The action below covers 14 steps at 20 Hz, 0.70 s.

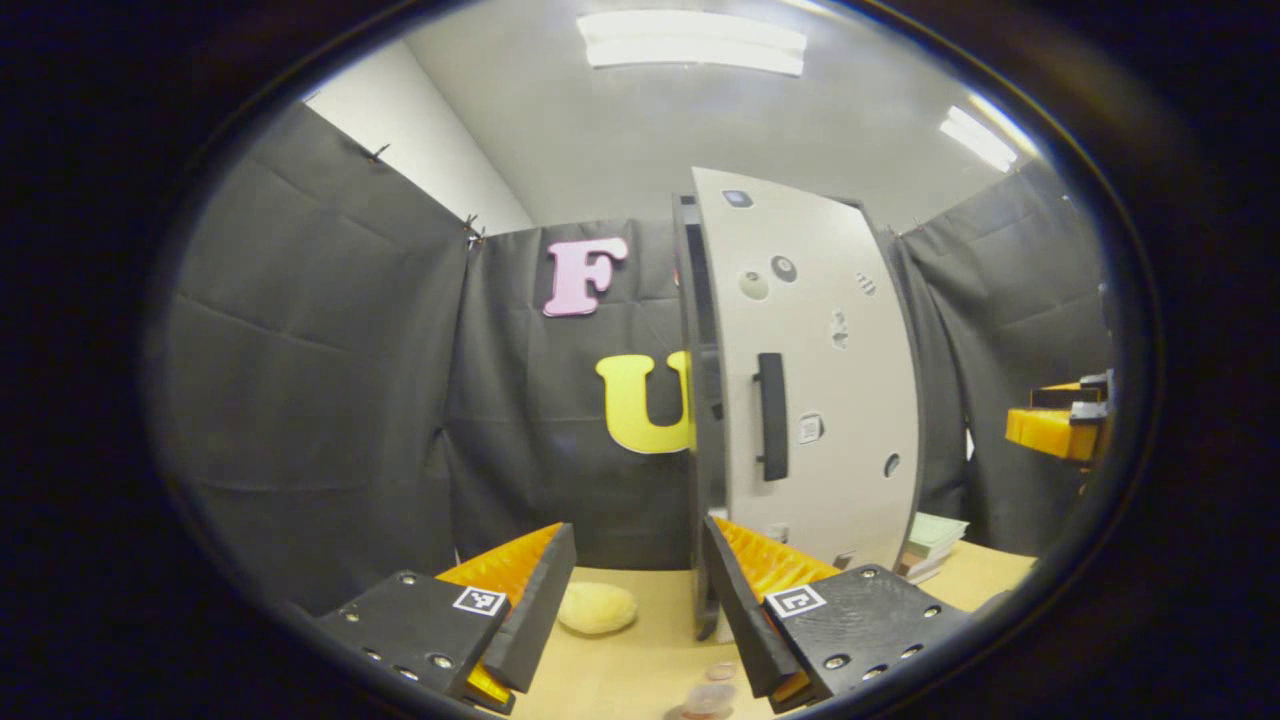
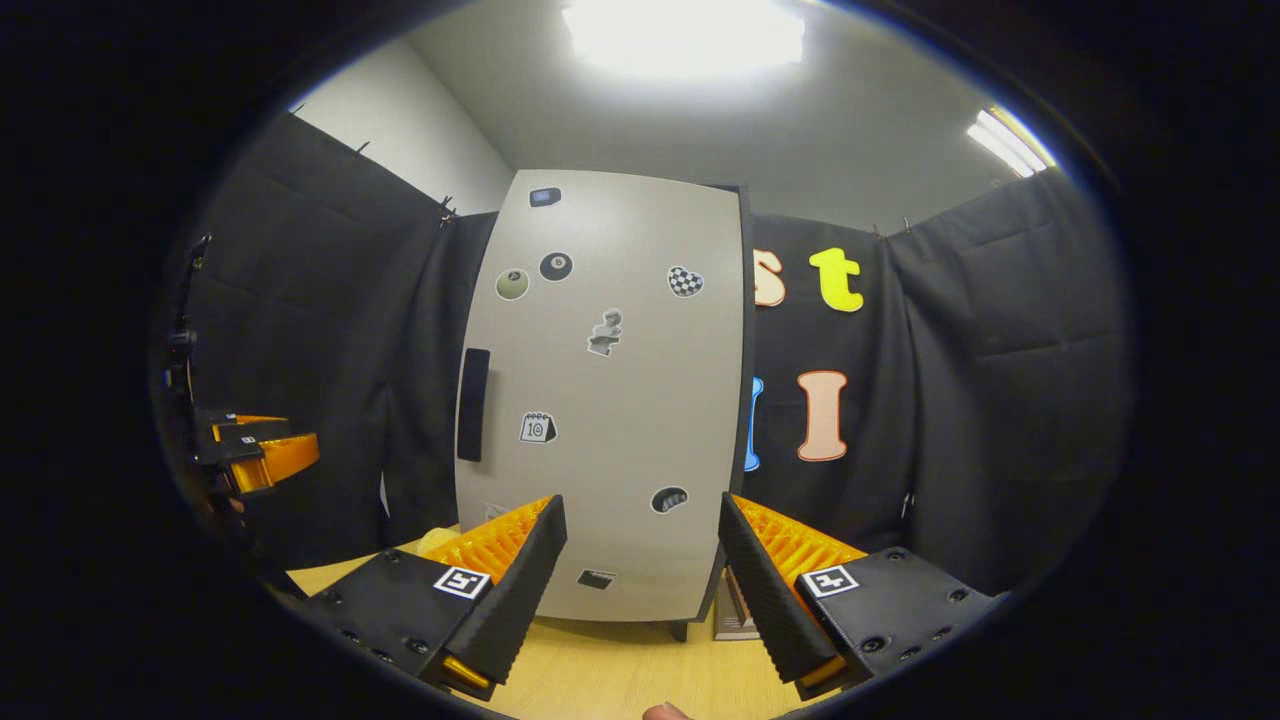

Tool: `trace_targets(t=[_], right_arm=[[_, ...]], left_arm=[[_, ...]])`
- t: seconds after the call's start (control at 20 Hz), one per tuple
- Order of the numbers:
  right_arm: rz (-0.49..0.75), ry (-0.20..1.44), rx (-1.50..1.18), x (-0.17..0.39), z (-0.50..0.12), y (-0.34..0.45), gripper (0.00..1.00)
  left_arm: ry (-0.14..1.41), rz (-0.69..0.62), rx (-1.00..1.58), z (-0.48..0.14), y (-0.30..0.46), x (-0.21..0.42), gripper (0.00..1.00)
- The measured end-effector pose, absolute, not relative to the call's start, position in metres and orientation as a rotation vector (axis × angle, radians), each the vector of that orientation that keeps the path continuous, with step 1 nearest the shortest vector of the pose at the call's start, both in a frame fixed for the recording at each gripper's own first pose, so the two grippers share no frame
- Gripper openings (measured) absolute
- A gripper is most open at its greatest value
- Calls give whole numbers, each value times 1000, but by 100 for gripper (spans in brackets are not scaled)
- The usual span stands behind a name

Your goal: Open the cabinet door with the right hand, grasp the bottle in the cabinet with the left hand and place it on the coaster, then close the cabinet door with the right hand.

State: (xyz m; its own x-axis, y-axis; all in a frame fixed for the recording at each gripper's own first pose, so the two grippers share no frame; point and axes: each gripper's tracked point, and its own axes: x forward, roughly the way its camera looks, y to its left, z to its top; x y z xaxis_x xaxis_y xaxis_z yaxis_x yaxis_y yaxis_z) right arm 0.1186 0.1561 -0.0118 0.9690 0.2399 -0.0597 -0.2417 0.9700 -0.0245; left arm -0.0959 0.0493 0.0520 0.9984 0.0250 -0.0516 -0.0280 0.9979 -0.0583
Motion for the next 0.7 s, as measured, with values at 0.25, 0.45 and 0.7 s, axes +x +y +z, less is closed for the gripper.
trace_targets(t=[0.25, 0.45, 0.7], right_arm=[[254, 80, 4, 88, -27, 111, 94], [229, 102, 51, 74, -33, 88, 97], [182, 79, 94, 61, -22, 78, 97]], left_arm=[[36, 25, -23, 68, 0, -122, 76], [11, -2, 13, 80, -22, -139, 76], [12, -17, 19, 78, -20, -144, 77]])
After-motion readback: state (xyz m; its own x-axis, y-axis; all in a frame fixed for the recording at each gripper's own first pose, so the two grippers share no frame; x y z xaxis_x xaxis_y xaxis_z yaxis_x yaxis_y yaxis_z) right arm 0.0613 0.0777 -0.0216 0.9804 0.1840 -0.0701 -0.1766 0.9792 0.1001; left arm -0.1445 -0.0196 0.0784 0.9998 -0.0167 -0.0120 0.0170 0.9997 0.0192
